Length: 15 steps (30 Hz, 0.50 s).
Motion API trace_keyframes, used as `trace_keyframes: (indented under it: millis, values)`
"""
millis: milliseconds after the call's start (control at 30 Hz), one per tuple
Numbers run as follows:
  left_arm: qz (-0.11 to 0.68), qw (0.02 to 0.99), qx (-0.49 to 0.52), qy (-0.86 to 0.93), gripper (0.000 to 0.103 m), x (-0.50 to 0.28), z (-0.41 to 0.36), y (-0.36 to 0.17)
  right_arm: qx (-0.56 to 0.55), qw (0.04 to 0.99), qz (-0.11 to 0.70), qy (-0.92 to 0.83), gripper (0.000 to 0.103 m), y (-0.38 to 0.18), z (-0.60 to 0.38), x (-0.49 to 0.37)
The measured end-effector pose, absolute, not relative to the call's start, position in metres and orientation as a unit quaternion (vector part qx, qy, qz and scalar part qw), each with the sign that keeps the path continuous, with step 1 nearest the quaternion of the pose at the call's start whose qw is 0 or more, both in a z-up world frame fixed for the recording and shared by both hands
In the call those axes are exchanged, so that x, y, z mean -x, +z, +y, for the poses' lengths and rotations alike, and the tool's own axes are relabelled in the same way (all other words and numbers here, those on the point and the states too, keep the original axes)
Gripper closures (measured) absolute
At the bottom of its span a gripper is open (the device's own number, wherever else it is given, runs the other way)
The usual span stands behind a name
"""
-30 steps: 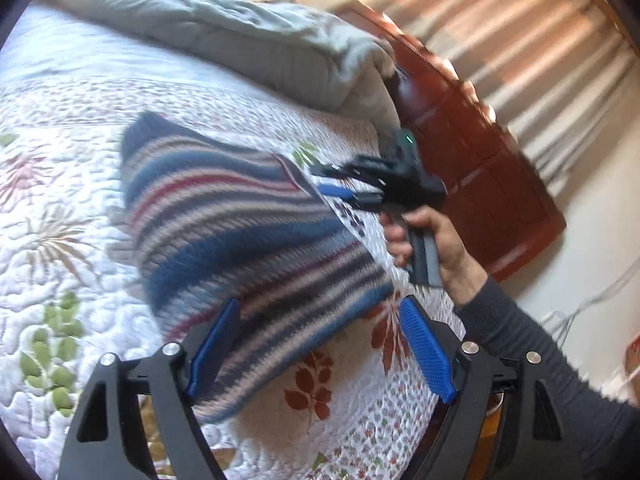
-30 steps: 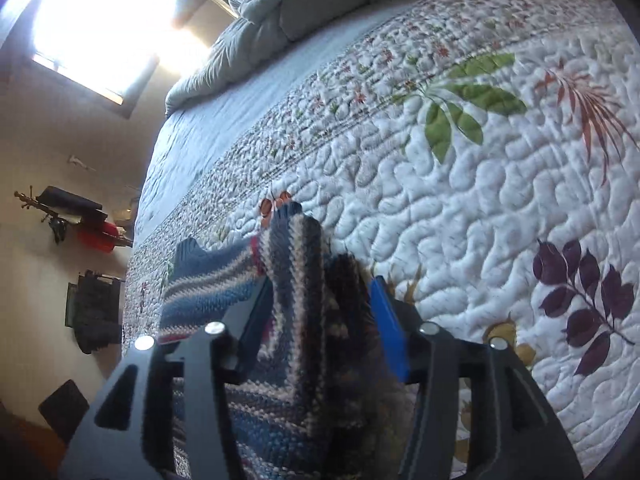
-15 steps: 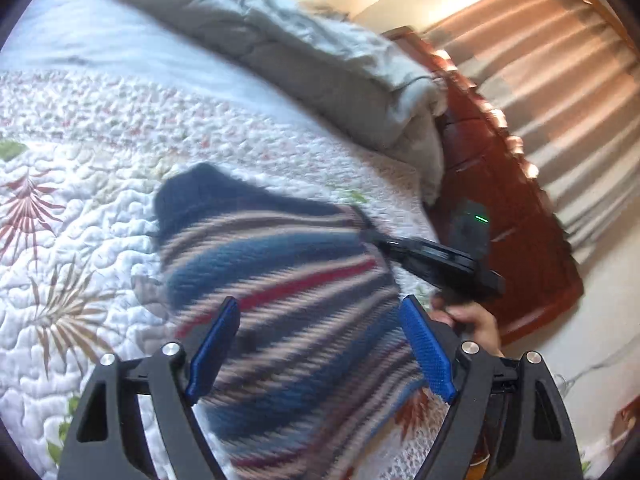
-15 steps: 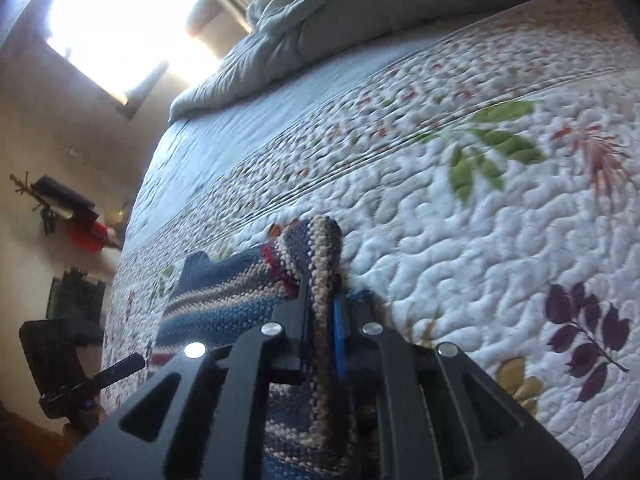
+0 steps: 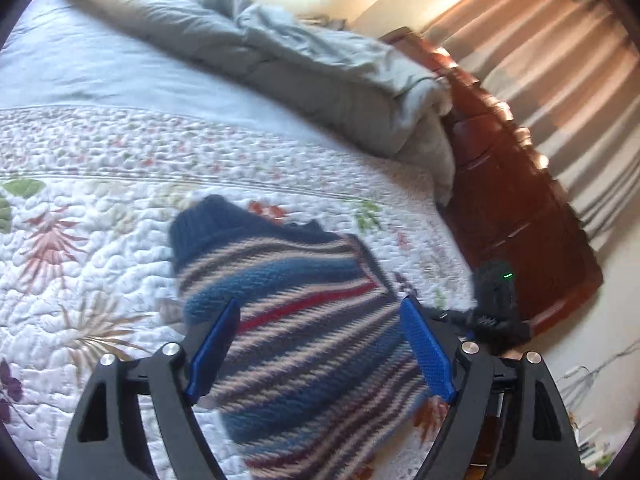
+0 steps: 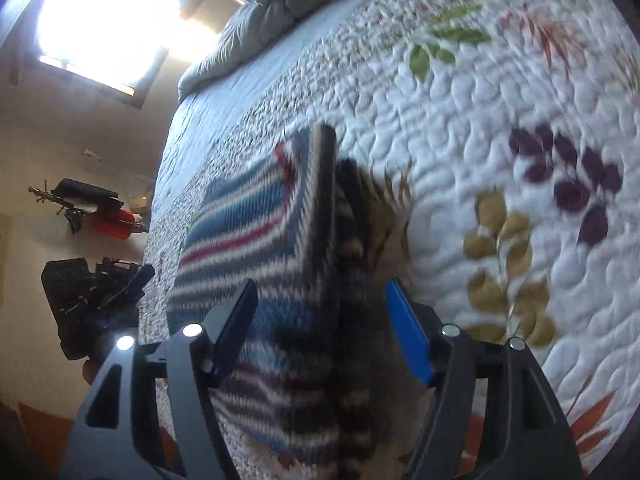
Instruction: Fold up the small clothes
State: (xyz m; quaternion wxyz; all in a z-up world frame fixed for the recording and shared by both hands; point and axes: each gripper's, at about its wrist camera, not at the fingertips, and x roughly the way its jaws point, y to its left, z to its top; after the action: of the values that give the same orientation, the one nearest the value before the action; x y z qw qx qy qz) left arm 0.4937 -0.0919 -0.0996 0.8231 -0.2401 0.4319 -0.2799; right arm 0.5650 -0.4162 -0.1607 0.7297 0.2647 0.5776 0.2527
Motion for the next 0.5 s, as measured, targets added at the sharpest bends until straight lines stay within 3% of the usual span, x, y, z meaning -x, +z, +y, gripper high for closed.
trace_keyframes:
  millis: [33, 67, 100, 167, 300, 400, 500]
  values:
    - [0.435, 0.819, 0.239, -0.288, 0.021, -0.494, -0.097, -0.1, -0.27, 0.723, 0.581, 0.259, 0.041, -0.165, -0.414, -0.561]
    - [0.439, 0.815, 0.238, -0.295, 0.021, -0.494, -0.103, -0.103, -0.274, 0.719, 0.582, 0.266, 0.065, -0.167, -0.41, -0.556]
    - [0.441, 0.81, 0.238, -0.304, 0.021, -0.495, -0.109, -0.106, -0.265, 0.721, 0.581, 0.269, 0.073, -0.167, -0.408, -0.553]
    - [0.458, 0.799, 0.242, -0.306, 0.021, -0.498, -0.117, -0.114, -0.247, 0.739, 0.567, 0.267, 0.079, -0.159, -0.407, -0.546]
    - [0.511, 0.777, 0.252, -0.268, 0.03, -0.512, -0.12, -0.148, -0.226, 0.75, 0.578, 0.229, 0.078, -0.175, -0.406, -0.538]
    - [0.501, 0.782, 0.26, -0.264, 0.029, -0.506, -0.112, -0.134, -0.228, 0.765, 0.547, 0.254, 0.066, -0.155, -0.406, -0.522]
    - [0.458, 0.806, 0.26, -0.27, 0.022, -0.48, -0.094, -0.102, -0.21, 0.796, 0.509, 0.251, 0.066, -0.121, -0.411, -0.497]
